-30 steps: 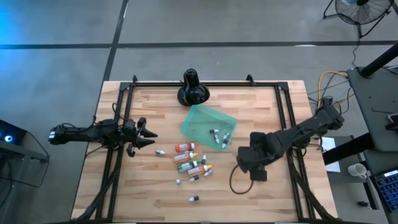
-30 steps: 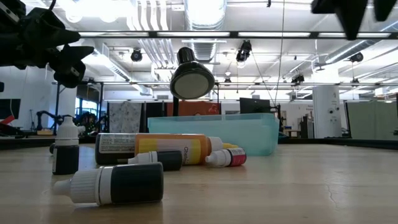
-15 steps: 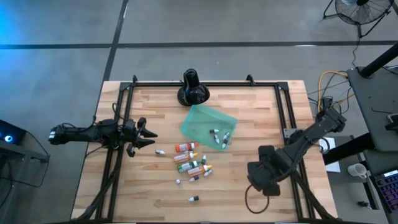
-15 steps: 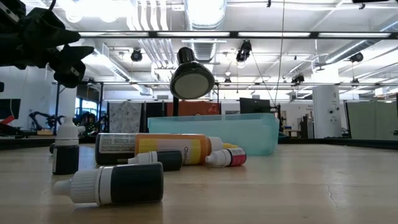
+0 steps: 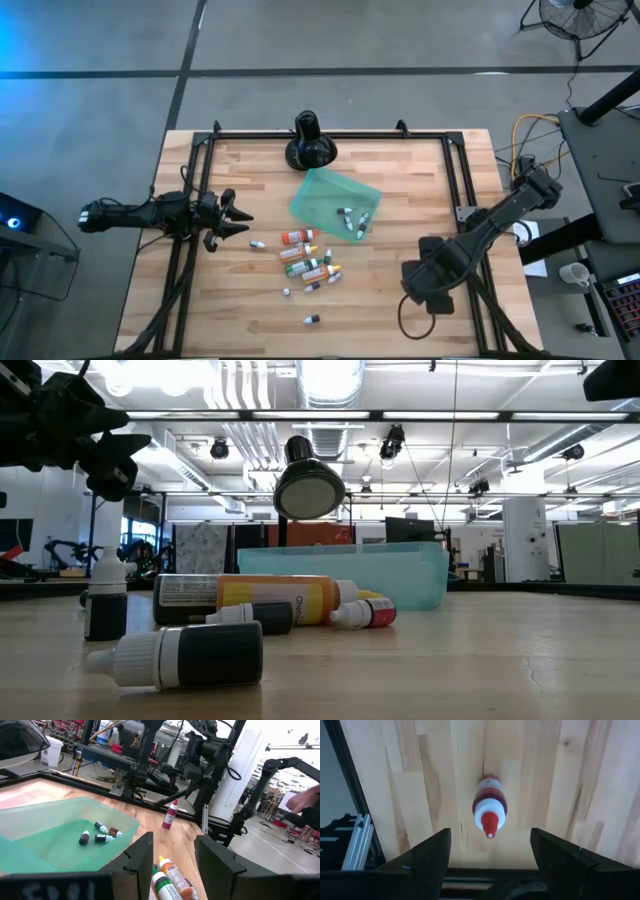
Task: Pick & Place food coloring
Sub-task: Put the large red food coloring bottle into the green bin
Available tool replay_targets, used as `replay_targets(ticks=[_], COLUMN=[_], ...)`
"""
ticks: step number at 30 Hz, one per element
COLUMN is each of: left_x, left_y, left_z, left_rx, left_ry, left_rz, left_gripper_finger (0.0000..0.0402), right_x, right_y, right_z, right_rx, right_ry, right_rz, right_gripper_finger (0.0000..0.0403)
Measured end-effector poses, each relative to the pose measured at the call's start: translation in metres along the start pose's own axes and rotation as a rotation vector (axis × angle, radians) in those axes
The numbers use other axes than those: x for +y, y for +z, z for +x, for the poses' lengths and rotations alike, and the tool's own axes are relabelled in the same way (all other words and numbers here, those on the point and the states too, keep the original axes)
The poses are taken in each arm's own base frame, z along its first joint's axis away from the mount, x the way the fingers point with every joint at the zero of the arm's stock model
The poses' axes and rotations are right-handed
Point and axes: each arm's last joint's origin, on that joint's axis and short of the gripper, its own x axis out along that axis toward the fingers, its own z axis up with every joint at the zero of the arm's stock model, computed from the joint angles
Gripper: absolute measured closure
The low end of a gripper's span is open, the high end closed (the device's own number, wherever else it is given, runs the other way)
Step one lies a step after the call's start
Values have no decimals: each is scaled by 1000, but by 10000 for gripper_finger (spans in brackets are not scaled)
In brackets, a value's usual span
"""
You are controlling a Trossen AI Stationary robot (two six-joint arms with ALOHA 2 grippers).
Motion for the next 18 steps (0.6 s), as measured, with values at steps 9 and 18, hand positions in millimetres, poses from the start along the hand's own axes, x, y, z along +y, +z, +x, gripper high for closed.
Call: replay_targets(ticks=[9,18], left_x=[0,0], left_y=[0,0], left_z=[0,0], left_rx=[-1,-1], left_ry=[0,1], left_rz=[0,0], left_gripper_finger=[284,284], right_x=[-5,-10], right_y=[-4,-5], right_z=[24,44], right_rx=[-1,19], right_ry=[48,63], right_rz=[-3,-4], right_gripper_finger=[134,149])
